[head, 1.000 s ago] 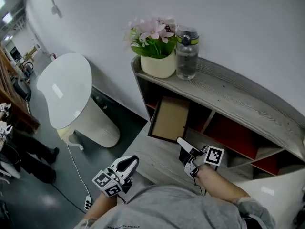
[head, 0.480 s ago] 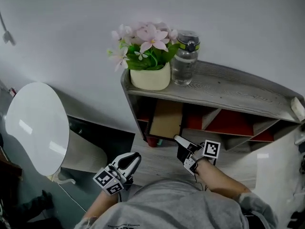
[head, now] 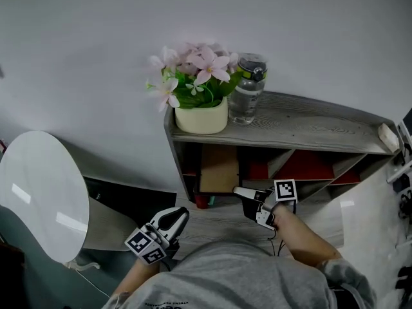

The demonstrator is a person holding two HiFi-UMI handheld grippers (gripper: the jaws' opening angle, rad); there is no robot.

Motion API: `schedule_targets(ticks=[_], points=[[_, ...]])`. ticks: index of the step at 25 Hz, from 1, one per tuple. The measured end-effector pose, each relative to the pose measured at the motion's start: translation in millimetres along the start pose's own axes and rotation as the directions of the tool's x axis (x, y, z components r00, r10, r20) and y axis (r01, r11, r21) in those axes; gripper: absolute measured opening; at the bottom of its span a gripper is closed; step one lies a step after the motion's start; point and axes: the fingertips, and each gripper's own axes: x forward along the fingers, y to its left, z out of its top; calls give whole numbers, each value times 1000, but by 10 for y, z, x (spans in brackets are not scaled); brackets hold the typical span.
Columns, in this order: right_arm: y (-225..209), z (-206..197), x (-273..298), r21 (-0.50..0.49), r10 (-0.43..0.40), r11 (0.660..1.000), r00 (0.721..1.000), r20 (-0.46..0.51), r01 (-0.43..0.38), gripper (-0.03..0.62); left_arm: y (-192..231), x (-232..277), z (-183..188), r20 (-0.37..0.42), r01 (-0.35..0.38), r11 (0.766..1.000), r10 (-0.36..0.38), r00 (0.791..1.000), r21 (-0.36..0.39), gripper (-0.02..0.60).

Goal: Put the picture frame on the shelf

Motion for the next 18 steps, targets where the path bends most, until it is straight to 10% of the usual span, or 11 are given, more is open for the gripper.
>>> schedule_targets(ticks=[14, 18], points=[[-96, 367, -621, 45, -60, 998, 955, 289, 49, 108, 12, 139, -100, -5, 55, 997, -55, 998, -55, 44], [-25, 365, -630, 13, 18, 1000, 943, 333, -24, 277, -5, 145, -128, -4, 51, 996, -51, 999, -72, 44]])
